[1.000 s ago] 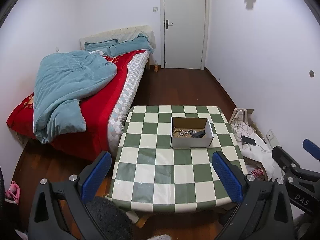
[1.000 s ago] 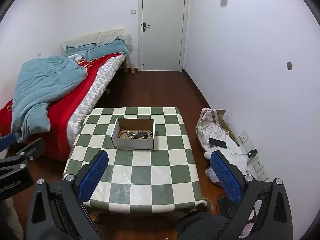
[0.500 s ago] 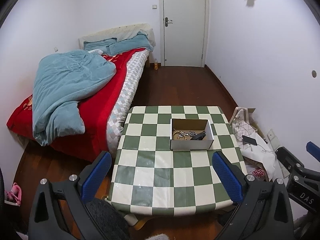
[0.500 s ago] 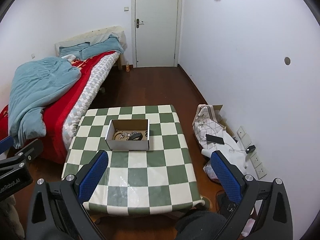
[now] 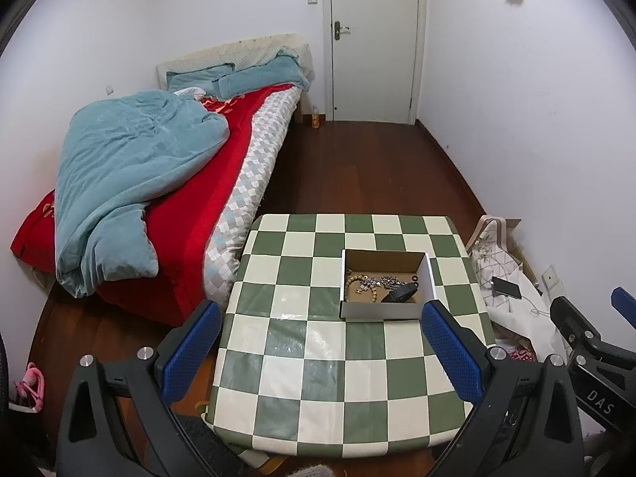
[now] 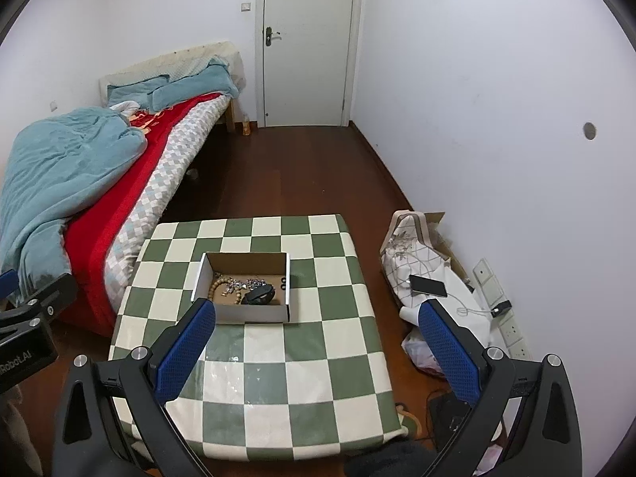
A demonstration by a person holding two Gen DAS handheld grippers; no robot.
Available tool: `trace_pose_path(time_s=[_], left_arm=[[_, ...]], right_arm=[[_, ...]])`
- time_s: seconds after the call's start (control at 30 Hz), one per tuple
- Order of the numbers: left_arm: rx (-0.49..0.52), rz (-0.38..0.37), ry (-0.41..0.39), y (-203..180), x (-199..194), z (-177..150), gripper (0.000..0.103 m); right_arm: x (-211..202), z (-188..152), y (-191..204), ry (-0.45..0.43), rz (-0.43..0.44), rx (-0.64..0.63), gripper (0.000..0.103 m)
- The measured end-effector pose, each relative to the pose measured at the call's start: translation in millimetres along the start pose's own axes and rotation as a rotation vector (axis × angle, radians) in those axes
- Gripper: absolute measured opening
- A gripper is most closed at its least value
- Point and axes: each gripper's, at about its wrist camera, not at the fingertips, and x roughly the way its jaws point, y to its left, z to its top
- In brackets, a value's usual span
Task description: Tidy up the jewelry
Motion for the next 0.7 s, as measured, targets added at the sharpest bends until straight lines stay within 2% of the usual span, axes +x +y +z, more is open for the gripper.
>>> trace_pose_path(time_s=[0.37,0.7], left_arm=[[0.011,0.024,0.067,-6,41,8,0.103],[0.004,0.027,0.081,-6,48,9,0.103]], right_arm=[[45,13,11,0.061,-0.013,-0.028,0.103],[59,13,12,0.096,-0.012,-0.035,0.103]])
